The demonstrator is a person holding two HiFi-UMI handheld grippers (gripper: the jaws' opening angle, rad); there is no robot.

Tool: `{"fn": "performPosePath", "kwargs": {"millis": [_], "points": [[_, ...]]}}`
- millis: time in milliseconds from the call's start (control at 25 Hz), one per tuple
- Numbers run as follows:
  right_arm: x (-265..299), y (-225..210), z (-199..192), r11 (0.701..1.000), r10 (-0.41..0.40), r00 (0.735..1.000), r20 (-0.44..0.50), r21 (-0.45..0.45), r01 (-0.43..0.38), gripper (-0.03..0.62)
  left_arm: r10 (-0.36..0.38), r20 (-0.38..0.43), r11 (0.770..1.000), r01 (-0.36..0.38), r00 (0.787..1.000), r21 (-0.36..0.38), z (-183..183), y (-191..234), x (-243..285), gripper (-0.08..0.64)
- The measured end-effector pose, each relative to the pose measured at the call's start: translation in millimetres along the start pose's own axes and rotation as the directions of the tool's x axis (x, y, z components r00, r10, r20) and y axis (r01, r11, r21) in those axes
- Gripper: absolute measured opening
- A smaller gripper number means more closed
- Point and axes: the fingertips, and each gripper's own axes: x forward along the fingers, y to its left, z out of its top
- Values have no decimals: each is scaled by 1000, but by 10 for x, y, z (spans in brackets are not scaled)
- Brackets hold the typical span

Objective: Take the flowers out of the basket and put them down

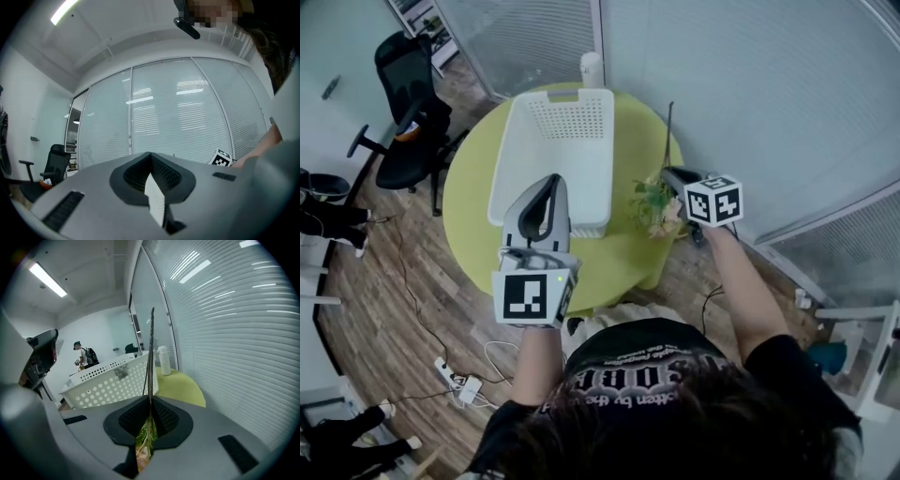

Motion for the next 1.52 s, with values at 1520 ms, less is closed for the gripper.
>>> {"fn": "performPosePath", "kwargs": {"millis": [1520], "points": [[393,-247,50,999,-36,998,48,-39,38,187,81,-29,996,-80,996,33,-49,64,-108,2]]}}
